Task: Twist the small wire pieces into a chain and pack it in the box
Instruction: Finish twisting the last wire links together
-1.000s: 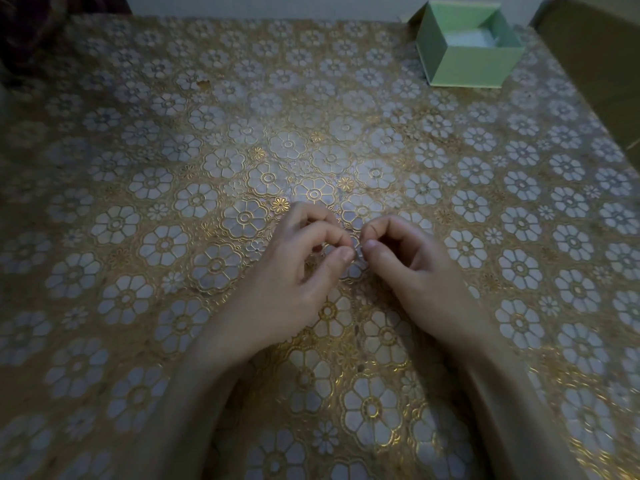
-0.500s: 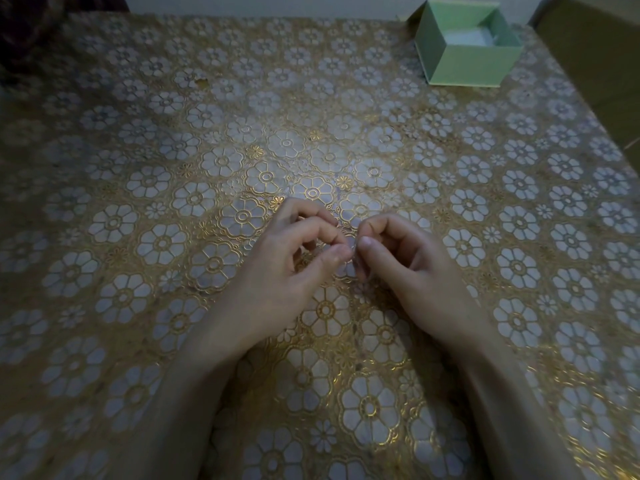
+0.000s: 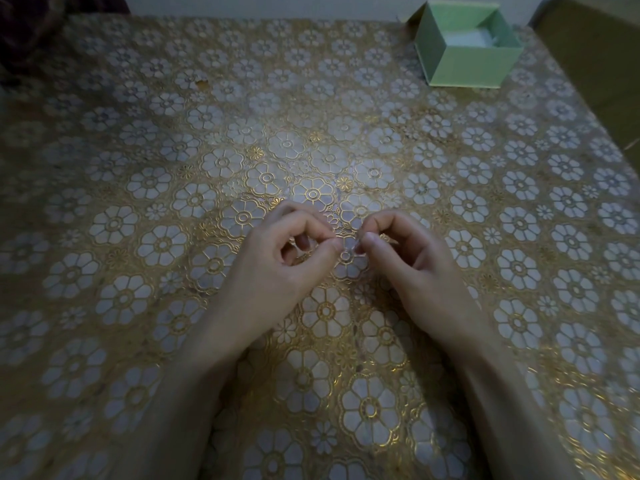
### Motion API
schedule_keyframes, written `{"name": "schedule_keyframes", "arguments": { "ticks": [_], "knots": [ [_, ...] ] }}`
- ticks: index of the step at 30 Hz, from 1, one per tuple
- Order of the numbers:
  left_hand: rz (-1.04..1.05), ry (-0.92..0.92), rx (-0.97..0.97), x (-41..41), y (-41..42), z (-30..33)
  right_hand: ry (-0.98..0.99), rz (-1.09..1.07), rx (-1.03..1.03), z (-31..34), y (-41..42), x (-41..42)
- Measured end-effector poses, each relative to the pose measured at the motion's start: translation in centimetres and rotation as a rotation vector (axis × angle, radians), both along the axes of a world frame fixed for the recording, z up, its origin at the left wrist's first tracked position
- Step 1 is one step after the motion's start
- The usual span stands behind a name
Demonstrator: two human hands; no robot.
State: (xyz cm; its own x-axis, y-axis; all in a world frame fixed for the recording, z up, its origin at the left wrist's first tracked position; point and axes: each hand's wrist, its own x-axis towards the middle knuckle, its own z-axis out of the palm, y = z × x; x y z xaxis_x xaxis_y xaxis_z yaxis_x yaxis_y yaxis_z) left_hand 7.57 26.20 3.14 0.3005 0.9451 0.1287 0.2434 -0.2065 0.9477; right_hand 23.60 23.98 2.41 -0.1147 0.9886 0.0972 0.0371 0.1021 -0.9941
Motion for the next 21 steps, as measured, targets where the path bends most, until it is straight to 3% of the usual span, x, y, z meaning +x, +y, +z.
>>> {"name": "schedule_keyframes", "arguments": {
  "ticks": [7,21],
  "knots": [
    [0.026,0.021,-0.028,0.2,-0.2,0.2,0.068,0.01,0.002,0.2,0.0,0.0],
    [0.133,-0.259,-0.332,1.4,-0.6,0.5,0.13,-0.001,0.004,0.5,-0.3,0.4]
  ]
}}
